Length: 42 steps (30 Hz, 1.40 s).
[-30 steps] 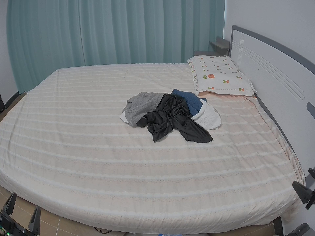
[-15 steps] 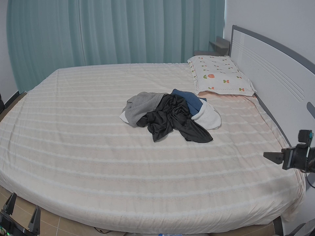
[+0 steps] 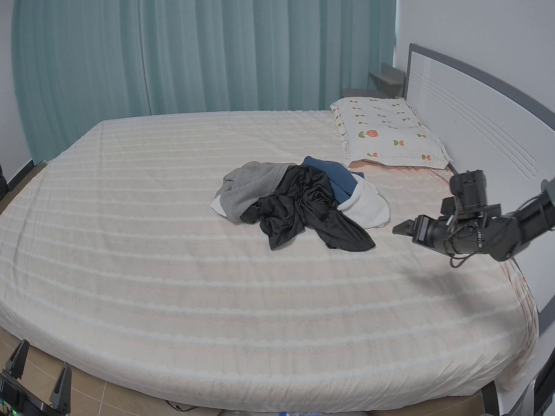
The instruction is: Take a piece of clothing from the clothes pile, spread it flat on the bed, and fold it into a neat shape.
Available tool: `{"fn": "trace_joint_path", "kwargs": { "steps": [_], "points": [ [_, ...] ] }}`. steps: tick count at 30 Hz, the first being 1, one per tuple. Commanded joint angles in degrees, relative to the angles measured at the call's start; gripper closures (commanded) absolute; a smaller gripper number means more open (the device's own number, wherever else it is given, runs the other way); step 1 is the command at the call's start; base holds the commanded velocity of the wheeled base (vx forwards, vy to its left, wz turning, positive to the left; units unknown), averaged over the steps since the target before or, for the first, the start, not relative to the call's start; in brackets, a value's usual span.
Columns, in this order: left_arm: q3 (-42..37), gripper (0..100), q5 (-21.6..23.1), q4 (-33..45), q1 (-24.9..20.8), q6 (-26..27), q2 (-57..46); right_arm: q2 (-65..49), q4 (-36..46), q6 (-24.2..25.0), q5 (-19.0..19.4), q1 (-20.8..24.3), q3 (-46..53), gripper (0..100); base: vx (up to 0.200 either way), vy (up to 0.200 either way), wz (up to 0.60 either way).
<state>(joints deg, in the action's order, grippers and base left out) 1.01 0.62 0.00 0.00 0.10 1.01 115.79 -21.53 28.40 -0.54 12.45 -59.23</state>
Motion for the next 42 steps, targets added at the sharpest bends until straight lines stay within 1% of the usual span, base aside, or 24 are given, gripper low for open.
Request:
{"fn": "trace_joint_path", "kwargs": {
  "steps": [1,4,5,7,9,14,18,21,25,28,35,36,42],
  "points": [
    [-0.9,0,0.0,0.0,0.0,0.0,-1.0,15.9,-0.6,3.5,-1.7,2.1,-10.9,0,0.000,0.000,0.00],
    [-0.9,0,0.0,0.0,0.0,0.0,-1.0,19.2,-0.4,3.2,-3.7,2.1,-14.2,0,0.000,0.000,0.00],
    [-0.9,0,0.0,0.0,0.0,0.0,-1.0,19.3,-0.4,3.2,-3.7,2.1,-14.3,0,0.000,0.000,0.00],
    [-0.9,0,0.0,0.0,0.0,0.0,-1.0,22.6,-0.4,3.2,-4.4,2.2,-18.5,0,0.000,0.000,0.00],
    [-0.9,0,0.0,0.0,0.0,0.0,-1.0,24.2,-0.4,3.1,-4.5,2.3,-20.4,0,0.000,0.000,0.00],
    [-0.9,0,0.0,0.0,0.0,0.0,-1.0,29.8,0.3,2.9,-6.7,4.3,-28.1,0,0.000,0.000,0.00],
    [-0.9,0,0.0,0.0,0.0,0.0,-1.0,32.9,2.6,2.9,-7.2,5.6,-33.4,0,0.000,0.000,0.00],
    [-0.9,0,0.0,0.0,0.0,0.0,-1.0,36.9,4.8,3.1,-9.1,6.0,-40.2,0,0.000,0.000,0.00],
    [-0.9,0,0.0,0.0,0.0,0.0,-1.0,40.4,7.0,3.0,-12.4,6.2,-46.6,0,0.000,0.000,0.00],
    [-0.9,0,0.0,0.0,0.0,0.0,-1.0,41.5,9.6,3.1,-13.0,6.1,-50.0,0,0.000,0.000,0.00],
    [-0.9,0,0.0,0.0,0.0,0.0,-1.0,42.0,9.8,3.1,-13.0,6.1,-50.7,0,0.000,0.000,0.00],
    [-0.9,0,0.0,0.0,0.0,0.0,-1.0,42.0,9.8,3.2,-13.0,6.2,-50.5,100,0.000,0.000,0.00],
    [-0.9,0,0.0,0.0,0.0,0.0,-1.0,40.1,9.2,3.9,-13.1,6.1,-49.9,100,0.000,0.000,0.00]
  ]
}}
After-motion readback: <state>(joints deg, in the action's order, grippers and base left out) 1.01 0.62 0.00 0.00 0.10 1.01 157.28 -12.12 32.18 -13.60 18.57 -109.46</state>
